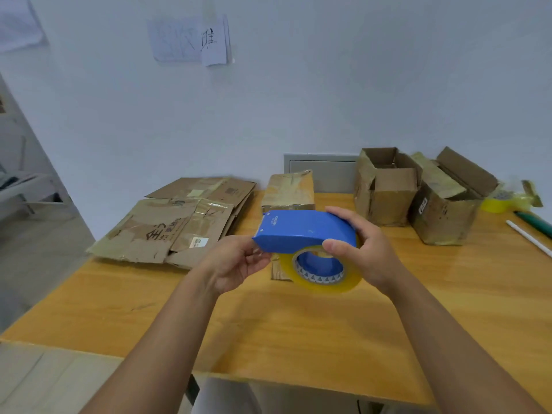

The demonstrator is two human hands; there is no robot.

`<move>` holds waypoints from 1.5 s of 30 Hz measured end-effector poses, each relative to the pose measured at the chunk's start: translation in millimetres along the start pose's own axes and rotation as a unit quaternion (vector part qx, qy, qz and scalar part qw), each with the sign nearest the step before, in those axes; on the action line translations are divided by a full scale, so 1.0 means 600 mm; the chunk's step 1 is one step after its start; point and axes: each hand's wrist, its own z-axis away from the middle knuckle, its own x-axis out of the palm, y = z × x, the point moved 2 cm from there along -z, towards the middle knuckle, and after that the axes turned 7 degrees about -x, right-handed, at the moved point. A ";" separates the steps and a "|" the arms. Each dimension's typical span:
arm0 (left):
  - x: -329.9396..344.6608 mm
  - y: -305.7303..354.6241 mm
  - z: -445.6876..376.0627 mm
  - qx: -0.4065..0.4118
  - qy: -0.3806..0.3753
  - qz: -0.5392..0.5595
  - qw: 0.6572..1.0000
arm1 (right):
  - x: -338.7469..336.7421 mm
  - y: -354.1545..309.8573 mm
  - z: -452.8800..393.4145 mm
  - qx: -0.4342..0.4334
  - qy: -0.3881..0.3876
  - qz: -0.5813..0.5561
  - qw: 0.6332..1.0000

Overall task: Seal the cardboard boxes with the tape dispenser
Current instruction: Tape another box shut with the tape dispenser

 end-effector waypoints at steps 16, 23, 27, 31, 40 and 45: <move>-0.081 0.001 0.017 0.034 0.090 -0.161 0.982 | -0.028 0.017 0.056 0.046 -0.055 0.065 0.995; -0.088 0.057 0.013 0.129 0.162 -0.244 0.948 | -0.076 -0.019 0.031 0.019 -0.060 0.133 0.989; -0.055 0.113 0.011 0.205 0.171 -0.261 0.928 | -0.111 -0.053 -0.013 -0.031 -0.032 0.148 0.988; -0.017 0.156 -0.002 0.243 0.194 -0.239 0.920 | -0.138 -0.066 -0.066 -0.041 0.000 0.141 0.989; -0.003 0.165 -0.048 0.242 0.230 -0.183 0.924 | -0.144 -0.034 -0.113 -0.025 0.037 0.139 0.989; 0.002 0.145 -0.066 0.194 0.199 -0.181 0.943 | -0.147 -0.015 -0.118 -0.013 0.046 0.137 0.989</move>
